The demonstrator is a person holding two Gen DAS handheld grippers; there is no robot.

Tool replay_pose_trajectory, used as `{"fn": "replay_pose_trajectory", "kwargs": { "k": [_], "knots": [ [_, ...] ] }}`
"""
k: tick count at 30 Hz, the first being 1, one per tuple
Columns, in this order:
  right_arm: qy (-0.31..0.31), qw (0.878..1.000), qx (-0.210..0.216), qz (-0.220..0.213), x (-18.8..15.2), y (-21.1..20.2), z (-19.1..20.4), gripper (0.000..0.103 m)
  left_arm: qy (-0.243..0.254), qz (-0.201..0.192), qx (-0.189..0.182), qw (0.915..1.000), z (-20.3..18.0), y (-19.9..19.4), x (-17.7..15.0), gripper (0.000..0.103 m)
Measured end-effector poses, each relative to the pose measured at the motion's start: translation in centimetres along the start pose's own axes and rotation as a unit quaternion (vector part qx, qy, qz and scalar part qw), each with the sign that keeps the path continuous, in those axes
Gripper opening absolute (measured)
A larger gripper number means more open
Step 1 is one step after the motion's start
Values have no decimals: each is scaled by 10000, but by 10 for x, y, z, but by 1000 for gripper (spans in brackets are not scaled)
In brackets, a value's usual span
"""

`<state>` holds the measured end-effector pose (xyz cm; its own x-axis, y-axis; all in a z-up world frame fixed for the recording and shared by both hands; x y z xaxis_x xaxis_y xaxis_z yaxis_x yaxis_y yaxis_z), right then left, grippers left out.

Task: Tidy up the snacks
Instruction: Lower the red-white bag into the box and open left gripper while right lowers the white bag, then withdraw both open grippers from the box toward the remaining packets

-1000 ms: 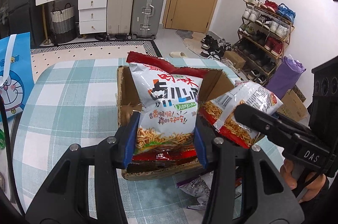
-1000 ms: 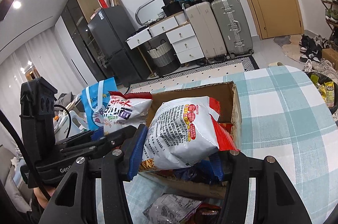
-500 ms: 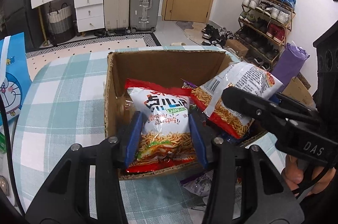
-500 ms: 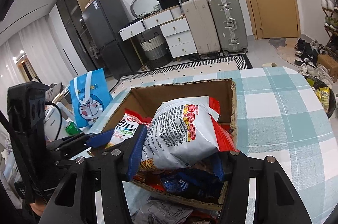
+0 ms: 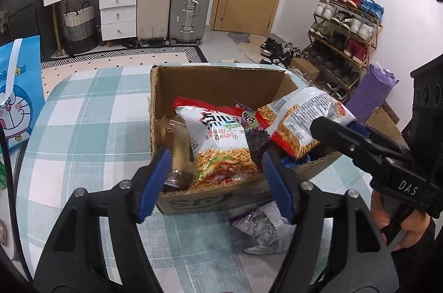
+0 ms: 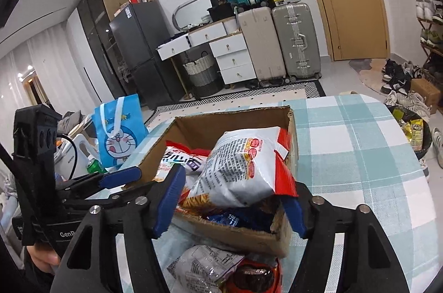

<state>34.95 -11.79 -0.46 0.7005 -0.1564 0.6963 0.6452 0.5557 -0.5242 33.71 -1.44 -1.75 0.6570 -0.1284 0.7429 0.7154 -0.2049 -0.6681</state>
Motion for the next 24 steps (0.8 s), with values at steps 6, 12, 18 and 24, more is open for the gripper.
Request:
{"fn": "replay_pose_trajectory", "kwargs": {
  "k": [6,12,18,24],
  "knots": [
    [-181,9998,4,8,-2,-4,5,77,115,-85,26,9999,-11,-13,-4,80],
    [-319,9985,450,-55,-3,-14,15,78,168,-89,-18,9998,-16,-24,-8,80],
    [-309,9991,252,-107,-5,-20,11,82,87,-73,110,9999,-13,-35,-16,102],
    [-309,9994,81,-90,-11,-24,6,90,41,-40,220,9997,-10,-41,-25,102]
  ]
}}
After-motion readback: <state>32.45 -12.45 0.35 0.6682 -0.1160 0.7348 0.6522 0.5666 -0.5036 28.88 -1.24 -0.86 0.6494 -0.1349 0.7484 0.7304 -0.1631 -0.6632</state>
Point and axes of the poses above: each gripper's, at about its wrist camera, not at the fingertips, and y roughly the way its jaws point, z to its left, x to its top, the point moved 6 cm from there along y, roughly the way its jaws point, and after that the axes turned 11 degrees about y, right-handed, at the moved point
